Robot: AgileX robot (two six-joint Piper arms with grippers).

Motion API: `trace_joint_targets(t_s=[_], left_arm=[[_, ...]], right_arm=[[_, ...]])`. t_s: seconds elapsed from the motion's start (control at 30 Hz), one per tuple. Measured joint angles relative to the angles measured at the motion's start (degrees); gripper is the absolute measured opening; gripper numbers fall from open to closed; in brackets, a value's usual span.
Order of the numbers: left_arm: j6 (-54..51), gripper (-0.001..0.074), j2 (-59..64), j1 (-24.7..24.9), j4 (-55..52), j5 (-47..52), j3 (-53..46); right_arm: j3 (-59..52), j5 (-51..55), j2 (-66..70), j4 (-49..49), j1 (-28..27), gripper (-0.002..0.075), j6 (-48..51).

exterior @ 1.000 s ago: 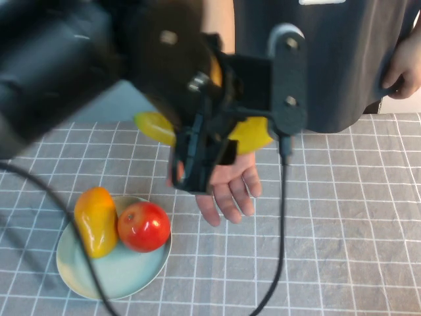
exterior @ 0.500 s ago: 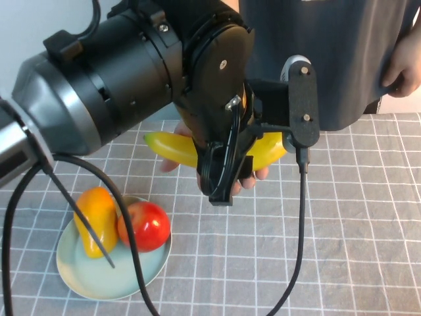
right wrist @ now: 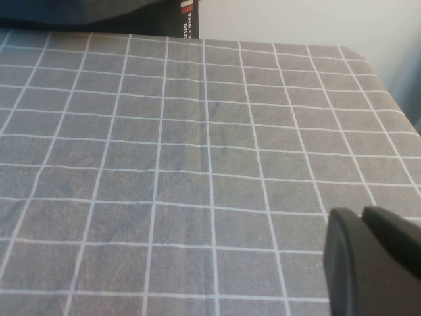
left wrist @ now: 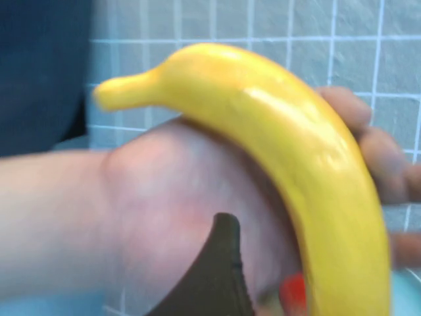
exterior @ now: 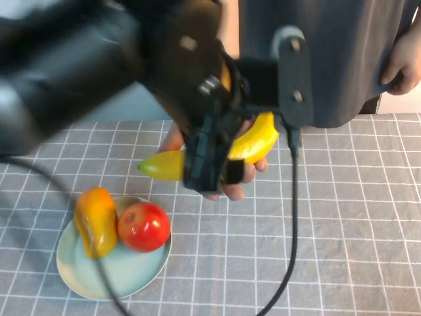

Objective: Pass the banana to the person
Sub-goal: Hand the grabbed banana to the person

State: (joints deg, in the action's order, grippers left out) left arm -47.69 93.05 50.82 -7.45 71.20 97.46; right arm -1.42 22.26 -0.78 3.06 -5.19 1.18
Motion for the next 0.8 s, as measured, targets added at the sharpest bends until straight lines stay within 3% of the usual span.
trace_joint_targets(t_s=[0.13,0.2,0.27,0.4,0.47,0.6,0.8], left_arm=[[4.19,0.0645,-6.69,0.00,0.00,0.12,-0.15],[8.74,0.0582,-11.24,-0.12,0.00,0.12,-1.92],[14.21,0.0470,-15.96,-1.23,0.68,0.12,-5.07],[21.07,0.0141,-26.53,-7.26,2.87,0.36,-15.33],[21.98,0.0061,-32.00,-10.98,3.46,0.49,-21.72],[22.80,0.0014,-41.93,-16.67,4.65,-1.90,-32.99],[26.68,0.0005,-54.59,-17.81,12.03,-10.83,-45.82]], right_arm=[[0.00,0.00,0.00,0.00,0.00,-0.0009,0.00],[0.00,0.00,0.00,0.00,0.00,-0.0009,0.00],[0.00,0.00,0.00,0.00,0.00,-0.0009,0.00],[0.00,0.09,0.00,0.00,0.00,-0.0009,0.00],[0.00,0.09,0.00,0.00,0.00,-0.0009,0.00],[0.00,0.09,0.00,0.00,0.00,-0.0009,0.00],[0.00,0.09,0.00,0.00,0.00,-0.0009,0.00]])
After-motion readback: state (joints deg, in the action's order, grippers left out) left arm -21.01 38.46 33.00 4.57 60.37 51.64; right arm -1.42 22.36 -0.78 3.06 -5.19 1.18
